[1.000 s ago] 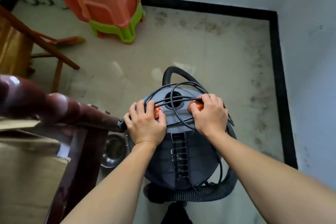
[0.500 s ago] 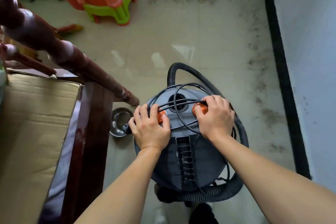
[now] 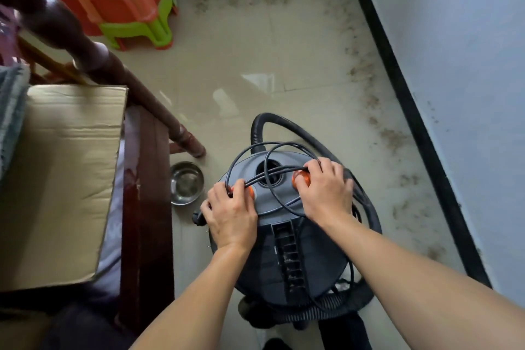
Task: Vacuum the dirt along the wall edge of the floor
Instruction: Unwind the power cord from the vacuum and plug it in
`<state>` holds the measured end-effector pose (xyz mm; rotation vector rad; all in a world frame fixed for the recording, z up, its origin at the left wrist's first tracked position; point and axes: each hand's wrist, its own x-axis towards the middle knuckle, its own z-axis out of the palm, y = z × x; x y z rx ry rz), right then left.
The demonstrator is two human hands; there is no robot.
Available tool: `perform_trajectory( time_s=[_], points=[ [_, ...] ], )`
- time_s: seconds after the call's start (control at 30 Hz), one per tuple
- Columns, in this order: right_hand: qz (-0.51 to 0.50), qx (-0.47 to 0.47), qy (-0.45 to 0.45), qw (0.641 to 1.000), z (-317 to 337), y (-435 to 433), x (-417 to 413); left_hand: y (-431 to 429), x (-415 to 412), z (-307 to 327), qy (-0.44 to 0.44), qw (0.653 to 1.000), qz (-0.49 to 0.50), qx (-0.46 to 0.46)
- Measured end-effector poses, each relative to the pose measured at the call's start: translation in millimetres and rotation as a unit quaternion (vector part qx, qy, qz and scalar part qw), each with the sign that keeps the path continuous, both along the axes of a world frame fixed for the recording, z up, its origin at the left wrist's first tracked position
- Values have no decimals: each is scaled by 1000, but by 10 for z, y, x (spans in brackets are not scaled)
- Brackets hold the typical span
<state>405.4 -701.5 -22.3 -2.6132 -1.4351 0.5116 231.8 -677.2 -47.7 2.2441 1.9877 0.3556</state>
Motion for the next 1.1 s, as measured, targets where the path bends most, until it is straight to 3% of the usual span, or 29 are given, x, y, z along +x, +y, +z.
perform_trajectory(
  time_s=[0.2,0.3,0.43,0.53,0.67,0.83,0.93,1.1],
  points=[
    [68,-72,-10,995,285,-621,9,-417,-256,365,11,995,-68,-77],
    [50,-61,46,996,546,-887,110,-497,-289,726,-23,984,-116,-133],
    [-6,-3,101,995,1162,-1120,533,-517,-16,1450,-57,973,-195,-111],
    [-22,45,121,991,1719,-1221,973,-486,403,2113,-121,965,-186,-140],
    [-54,111,212,969,2327,-1315,1619,-477,912,2815,-238,945,-158,-162],
    [-30,129,352,927,2751,-1511,2320,-532,1477,3321,-230,951,-139,-152],
    [-29,151,339,928,2872,-1690,2759,-574,1843,3515,-272,939,-105,-184],
    [-97,204,222,949,3162,-1801,3473,-577,2288,3963,-324,939,3,-118]
  ],
)
